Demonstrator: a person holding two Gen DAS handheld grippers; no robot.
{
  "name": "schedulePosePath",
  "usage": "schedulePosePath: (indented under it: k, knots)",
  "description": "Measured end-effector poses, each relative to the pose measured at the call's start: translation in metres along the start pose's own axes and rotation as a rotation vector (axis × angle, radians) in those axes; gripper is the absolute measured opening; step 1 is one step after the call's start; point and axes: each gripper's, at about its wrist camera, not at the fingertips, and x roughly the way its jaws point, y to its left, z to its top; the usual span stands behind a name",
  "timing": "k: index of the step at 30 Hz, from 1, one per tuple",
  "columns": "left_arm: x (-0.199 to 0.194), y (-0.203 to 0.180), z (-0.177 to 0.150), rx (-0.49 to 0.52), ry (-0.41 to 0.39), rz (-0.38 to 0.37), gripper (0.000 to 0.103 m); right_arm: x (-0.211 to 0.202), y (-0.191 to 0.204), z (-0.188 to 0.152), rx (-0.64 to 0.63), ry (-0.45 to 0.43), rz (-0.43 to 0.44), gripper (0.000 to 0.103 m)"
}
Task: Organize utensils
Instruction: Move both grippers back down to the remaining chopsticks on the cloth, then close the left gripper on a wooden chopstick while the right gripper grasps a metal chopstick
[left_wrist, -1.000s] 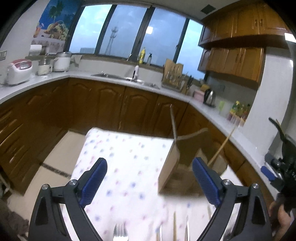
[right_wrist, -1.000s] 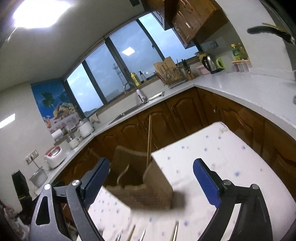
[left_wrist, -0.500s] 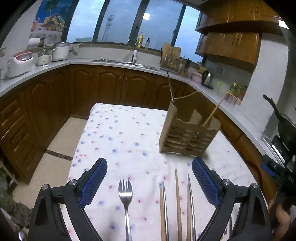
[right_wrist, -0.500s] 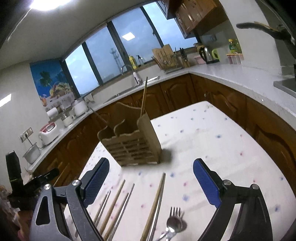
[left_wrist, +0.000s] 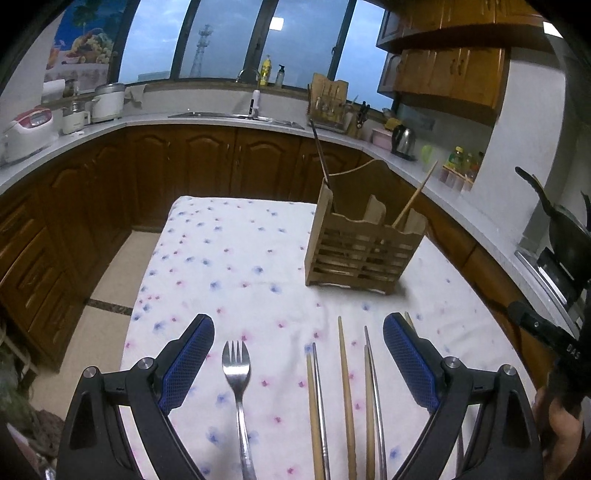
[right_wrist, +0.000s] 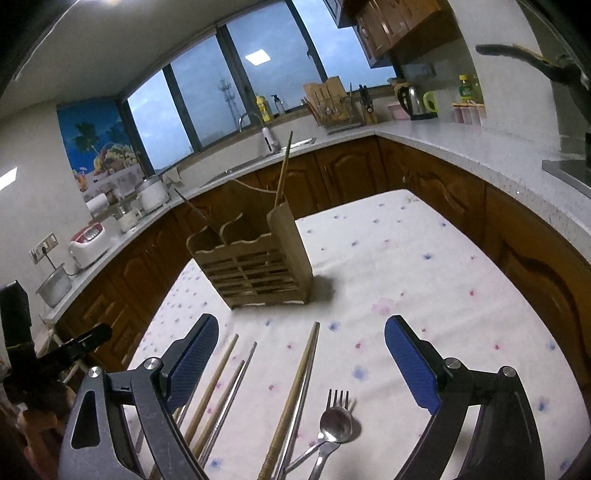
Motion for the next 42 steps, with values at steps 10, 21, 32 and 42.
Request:
schedulePosePath:
  k: [10,21,32,42]
  knots:
    - [0.024,-0.015,-0.002,0.049,0.079,0.011,0.092,0.024,0.007,-0.009,-0.090,0.097,-0.089,0.088]
    - [0.076,-0.036,-0.004,0.126,0.211,0.014,0.071,0.080,0.006,-0.036,-0.134,0.328,-0.084,0.032]
    - [0.135,-0.053,0.002,0.188,0.319,0.015,0.059,0.112,0.005,-0.038,-0.170,0.420,-0.084,0.024]
    - [0.185,-0.062,0.002,0.238,0.399,0.010,0.033,0.137,0.006,-0.025,-0.199,0.444,-0.091,0.018]
